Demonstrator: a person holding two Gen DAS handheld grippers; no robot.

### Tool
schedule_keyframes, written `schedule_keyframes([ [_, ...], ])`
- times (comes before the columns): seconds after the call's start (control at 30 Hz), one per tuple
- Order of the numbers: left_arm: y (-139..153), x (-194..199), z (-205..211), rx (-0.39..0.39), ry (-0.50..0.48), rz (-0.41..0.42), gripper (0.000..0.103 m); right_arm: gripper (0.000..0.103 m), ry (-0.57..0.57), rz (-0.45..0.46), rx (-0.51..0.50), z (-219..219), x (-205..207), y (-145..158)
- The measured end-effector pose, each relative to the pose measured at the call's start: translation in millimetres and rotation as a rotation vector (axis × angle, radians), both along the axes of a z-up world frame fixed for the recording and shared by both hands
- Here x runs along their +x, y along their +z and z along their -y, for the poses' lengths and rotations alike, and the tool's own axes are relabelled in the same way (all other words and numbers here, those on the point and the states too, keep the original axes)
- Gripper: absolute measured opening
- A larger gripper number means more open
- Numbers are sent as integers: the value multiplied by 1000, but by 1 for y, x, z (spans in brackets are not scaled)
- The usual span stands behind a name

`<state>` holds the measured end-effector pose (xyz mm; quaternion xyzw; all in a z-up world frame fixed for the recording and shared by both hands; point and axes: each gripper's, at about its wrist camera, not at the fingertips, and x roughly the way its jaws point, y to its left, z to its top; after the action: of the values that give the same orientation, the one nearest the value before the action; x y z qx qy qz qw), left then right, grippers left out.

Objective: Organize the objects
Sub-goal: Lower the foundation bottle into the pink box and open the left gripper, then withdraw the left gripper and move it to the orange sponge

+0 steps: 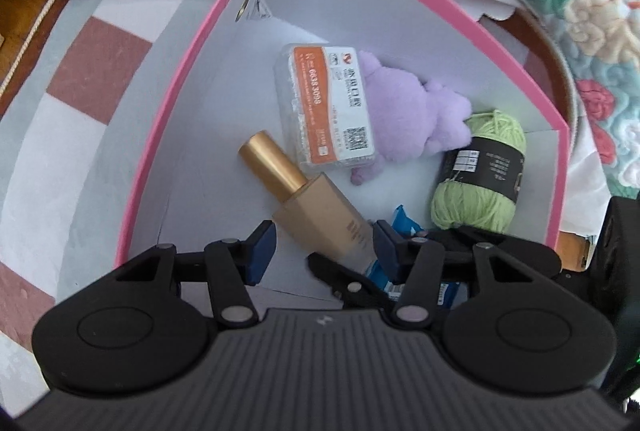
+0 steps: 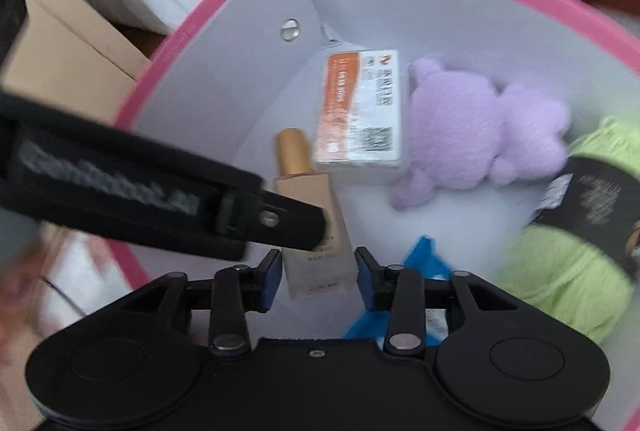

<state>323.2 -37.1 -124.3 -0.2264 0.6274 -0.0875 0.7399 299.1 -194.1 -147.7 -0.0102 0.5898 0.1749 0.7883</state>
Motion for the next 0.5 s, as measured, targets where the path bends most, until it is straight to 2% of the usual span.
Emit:
schedule_keyframes([
  [0.23, 19, -7, 1, 50, -43, 86, 53, 46, 8, 182, -110, -2, -19, 28],
  [0.37, 30, -16, -2, 77, -62, 120, 55, 46, -86, 231, -2, 16, -38, 50],
  [0.5, 48, -30, -7, 120, -95, 141, 55, 47, -142, 307, 31, 23, -75, 70],
])
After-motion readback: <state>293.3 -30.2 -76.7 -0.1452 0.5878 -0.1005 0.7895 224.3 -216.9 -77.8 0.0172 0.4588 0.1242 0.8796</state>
